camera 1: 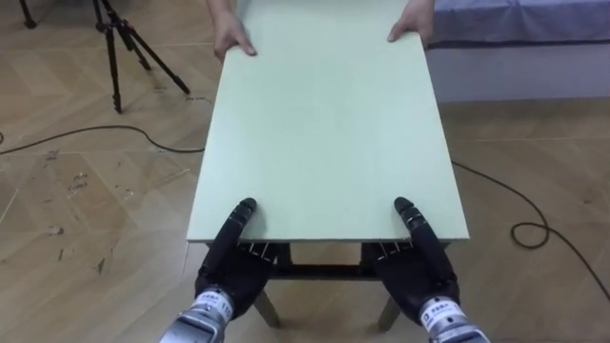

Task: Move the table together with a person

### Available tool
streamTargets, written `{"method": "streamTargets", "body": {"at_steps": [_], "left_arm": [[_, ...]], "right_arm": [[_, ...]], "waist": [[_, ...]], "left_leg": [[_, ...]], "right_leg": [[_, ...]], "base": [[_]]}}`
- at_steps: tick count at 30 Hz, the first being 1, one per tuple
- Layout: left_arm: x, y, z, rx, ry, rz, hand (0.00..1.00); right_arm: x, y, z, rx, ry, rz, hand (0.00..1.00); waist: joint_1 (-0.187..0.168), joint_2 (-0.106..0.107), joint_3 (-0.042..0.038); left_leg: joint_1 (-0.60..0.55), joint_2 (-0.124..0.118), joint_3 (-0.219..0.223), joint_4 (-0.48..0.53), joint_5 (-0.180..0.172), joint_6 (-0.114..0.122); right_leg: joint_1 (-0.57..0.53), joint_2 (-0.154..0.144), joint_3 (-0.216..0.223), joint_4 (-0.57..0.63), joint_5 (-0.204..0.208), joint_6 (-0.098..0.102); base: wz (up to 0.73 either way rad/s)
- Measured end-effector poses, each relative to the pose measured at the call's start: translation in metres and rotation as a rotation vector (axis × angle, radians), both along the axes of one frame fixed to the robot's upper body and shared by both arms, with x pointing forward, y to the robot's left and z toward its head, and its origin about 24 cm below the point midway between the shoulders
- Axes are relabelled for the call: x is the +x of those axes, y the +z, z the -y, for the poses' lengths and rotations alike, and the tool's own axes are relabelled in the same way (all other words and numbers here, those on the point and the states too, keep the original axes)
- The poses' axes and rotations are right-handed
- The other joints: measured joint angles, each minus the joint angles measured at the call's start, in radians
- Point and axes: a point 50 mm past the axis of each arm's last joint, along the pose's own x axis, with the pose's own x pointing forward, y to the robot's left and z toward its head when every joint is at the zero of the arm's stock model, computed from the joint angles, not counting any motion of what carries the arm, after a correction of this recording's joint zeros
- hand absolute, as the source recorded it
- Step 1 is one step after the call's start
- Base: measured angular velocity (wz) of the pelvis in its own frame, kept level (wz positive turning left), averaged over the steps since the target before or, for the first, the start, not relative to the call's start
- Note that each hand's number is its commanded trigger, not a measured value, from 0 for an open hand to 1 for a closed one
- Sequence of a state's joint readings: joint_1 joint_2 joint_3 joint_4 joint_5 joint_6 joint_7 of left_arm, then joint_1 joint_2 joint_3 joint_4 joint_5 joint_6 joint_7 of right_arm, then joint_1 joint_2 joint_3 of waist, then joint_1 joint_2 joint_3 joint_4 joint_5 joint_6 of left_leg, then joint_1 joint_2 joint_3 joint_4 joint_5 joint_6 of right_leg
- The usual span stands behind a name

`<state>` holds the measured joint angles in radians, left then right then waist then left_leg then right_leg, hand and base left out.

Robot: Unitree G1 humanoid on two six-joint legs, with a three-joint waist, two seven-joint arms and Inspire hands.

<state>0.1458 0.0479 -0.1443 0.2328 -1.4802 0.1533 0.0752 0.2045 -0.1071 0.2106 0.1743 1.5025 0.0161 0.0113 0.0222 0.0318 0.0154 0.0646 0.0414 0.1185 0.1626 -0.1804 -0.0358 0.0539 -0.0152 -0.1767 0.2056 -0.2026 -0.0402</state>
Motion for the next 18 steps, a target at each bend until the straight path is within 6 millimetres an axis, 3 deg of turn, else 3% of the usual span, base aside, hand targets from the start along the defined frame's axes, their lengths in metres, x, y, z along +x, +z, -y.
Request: {"method": "streamTargets", "body": {"at_steps": [4, 18], "left_arm": [[-0.0012, 0.0011, 0.0024, -0.021, -0.001, 0.027, 1.00], [0.0001, 0.0065, 0.0032, -0.004, 0.012, 0.089, 1.00]], "right_arm": [[0.0013, 0.0032, 0.0008, 0.006, -0.003, 0.024, 1.00], [0.0034, 0.0047, -0.0037, 0.020, -0.015, 0.041, 1.00]], "waist": [[0.005, 0.004, -0.0083], [0.008, 0.003, -0.0075]], "left_leg": [[-0.001, 0.000, -0.008, 0.006, 0.001, 0.002], [0.002, -0.003, -0.014, 0.001, 0.004, 0.005]], "right_leg": [[0.002, -0.003, -0.003, -0.001, 0.001, 0.001], [0.011, 0.000, -0.010, -0.002, 0.002, 0.003]], "base": [[0.06], [0.02]]}}
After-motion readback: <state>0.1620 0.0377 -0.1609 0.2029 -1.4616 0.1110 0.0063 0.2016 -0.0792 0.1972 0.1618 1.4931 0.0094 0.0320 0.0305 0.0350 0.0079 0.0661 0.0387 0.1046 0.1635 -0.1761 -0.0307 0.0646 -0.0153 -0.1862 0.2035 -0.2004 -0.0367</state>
